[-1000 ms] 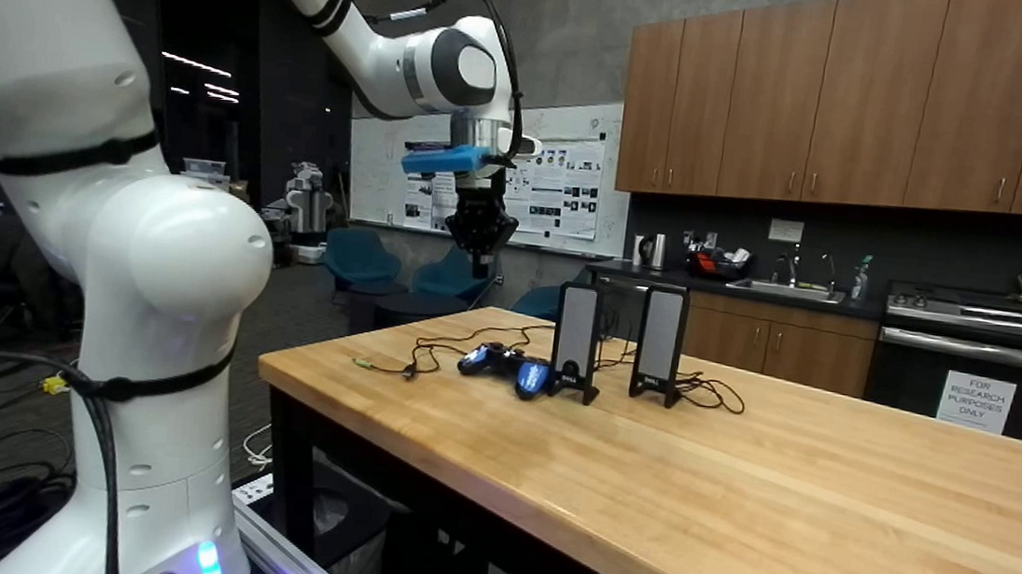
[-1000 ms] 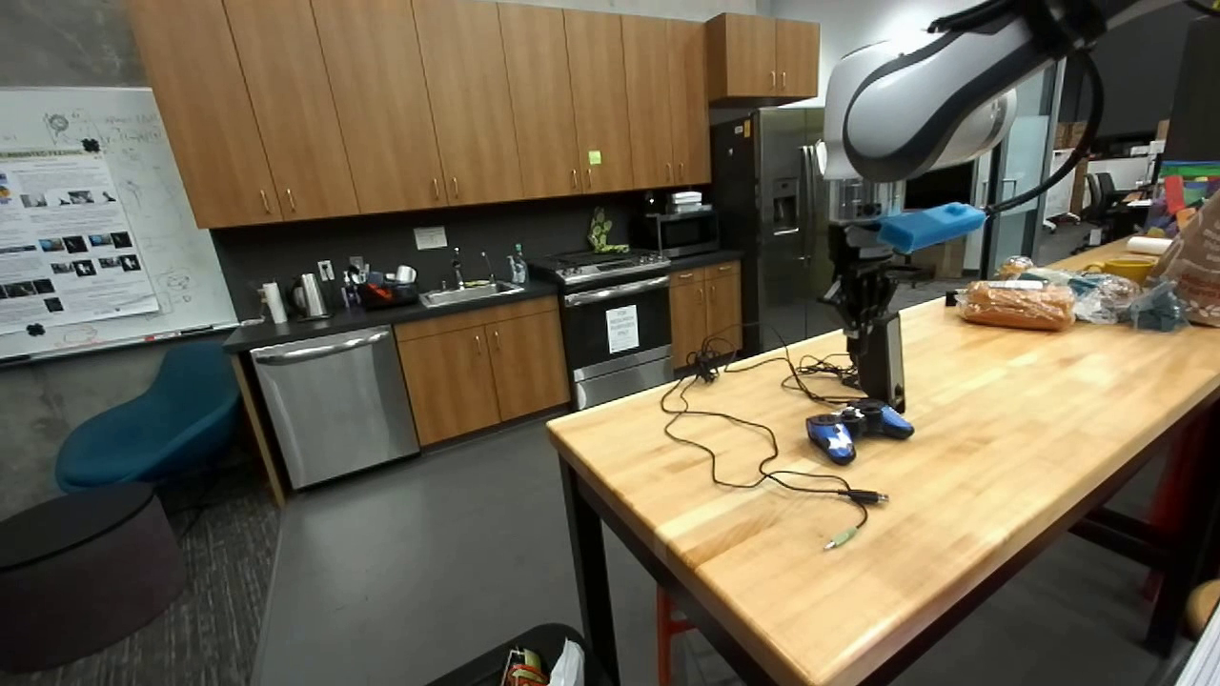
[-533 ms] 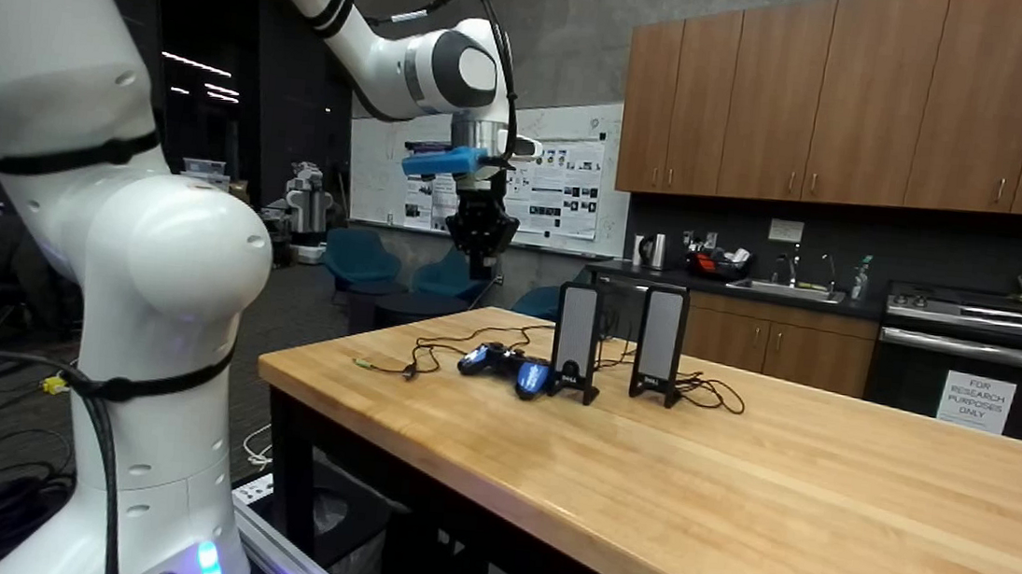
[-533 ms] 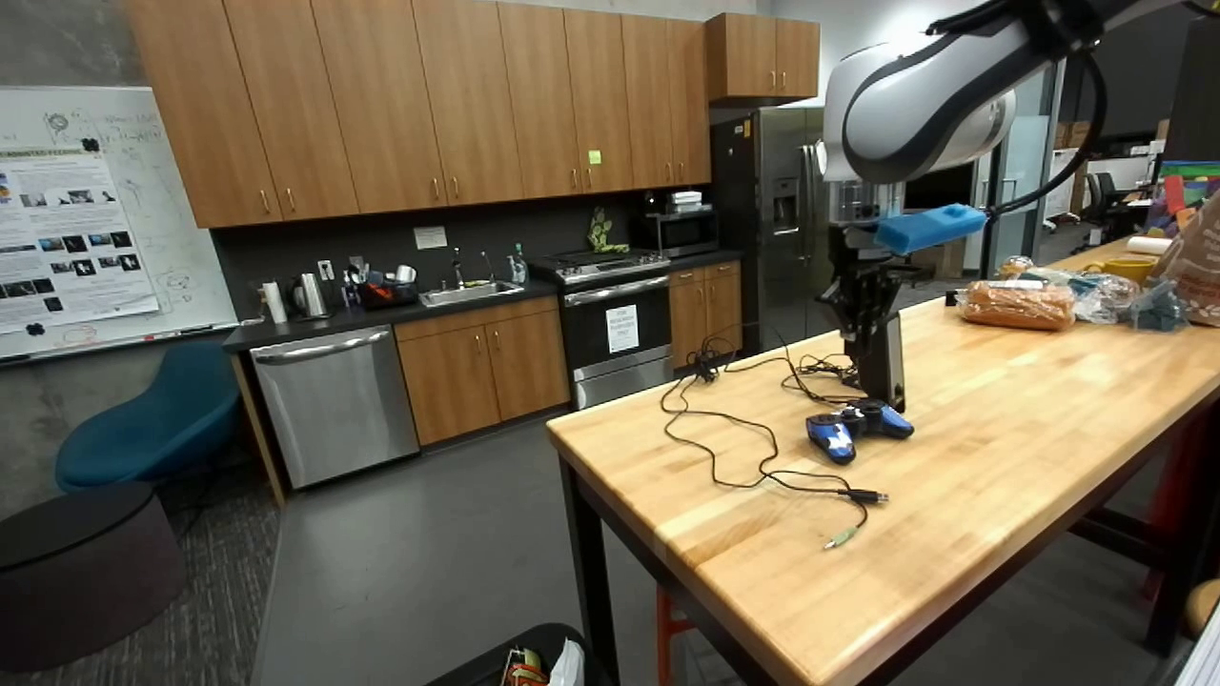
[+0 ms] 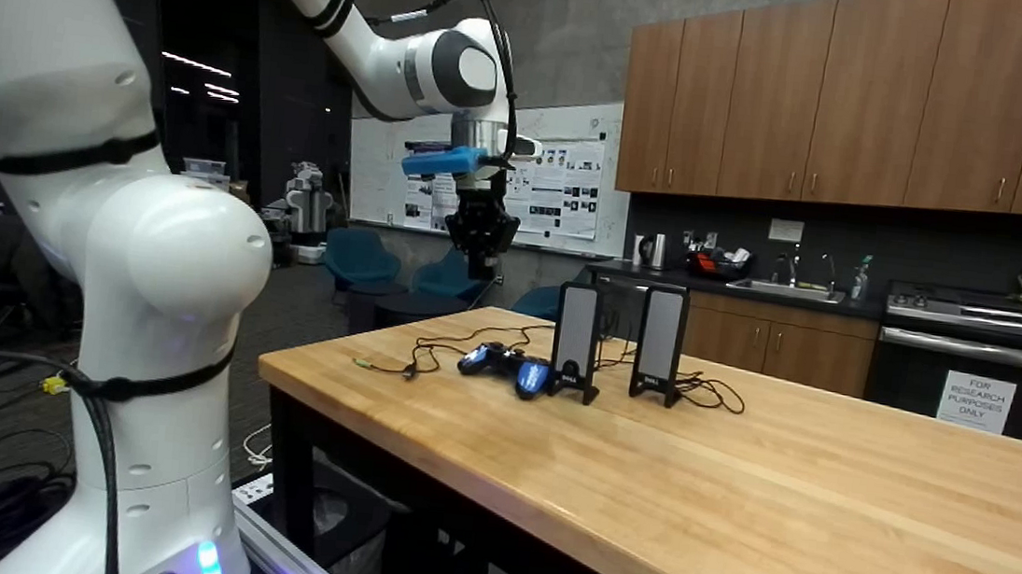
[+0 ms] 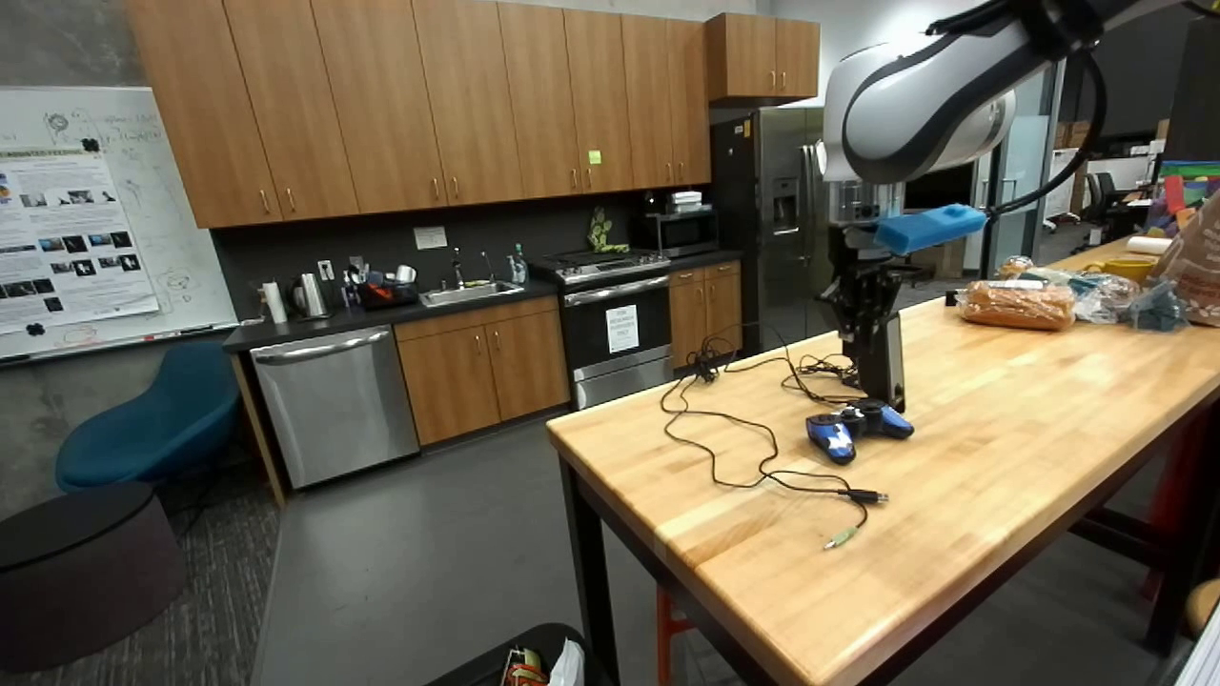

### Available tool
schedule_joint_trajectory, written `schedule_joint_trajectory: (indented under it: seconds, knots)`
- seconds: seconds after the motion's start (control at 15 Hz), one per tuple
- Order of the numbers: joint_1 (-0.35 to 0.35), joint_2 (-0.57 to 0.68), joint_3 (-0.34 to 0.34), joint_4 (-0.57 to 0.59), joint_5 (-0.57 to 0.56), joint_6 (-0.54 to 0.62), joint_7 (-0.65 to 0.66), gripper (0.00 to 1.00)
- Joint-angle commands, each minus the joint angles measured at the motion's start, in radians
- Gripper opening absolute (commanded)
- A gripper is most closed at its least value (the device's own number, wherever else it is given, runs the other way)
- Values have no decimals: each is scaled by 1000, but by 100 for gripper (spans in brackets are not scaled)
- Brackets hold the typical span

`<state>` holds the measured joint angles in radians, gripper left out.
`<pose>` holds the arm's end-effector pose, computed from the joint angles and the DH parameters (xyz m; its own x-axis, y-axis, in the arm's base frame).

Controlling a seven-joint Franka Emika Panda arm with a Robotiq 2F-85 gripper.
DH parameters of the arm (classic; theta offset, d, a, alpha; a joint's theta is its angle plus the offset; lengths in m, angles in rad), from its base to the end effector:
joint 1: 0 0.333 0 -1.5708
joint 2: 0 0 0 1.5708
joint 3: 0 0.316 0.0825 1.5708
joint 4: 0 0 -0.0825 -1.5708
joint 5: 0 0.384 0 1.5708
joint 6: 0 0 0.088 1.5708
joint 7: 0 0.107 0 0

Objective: Press a button on the blue game console

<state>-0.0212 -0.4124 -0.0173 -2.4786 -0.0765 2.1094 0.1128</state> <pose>0.4181 -0.0198 0.4426 0.9927 -0.1105 0.0486 -0.1131 -0.9921 0.0552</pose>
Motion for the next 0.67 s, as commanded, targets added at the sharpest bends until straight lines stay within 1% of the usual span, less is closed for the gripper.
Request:
schedule_joint_trajectory:
  seconds: [0.0, 0.13, 0.2, 0.27, 0.33, 0.47, 0.6]
  knots:
    - [-11, 12, 13, 2, -5, 9, 6, 52]
    - [-12, 35, 15, 6, -8, 25, 8, 62]
    - [-11, 52, 13, 11, -4, 30, 5, 69]
    - [-14, 70, 14, 14, -12, 39, 10, 58]
    - [-13, 84, 14, 15, -12, 45, 9, 32]
    - [-12, 115, 12, 18, -11, 67, 4, 32]
    - [-13, 143, 10, 26, -14, 90, 6, 19]
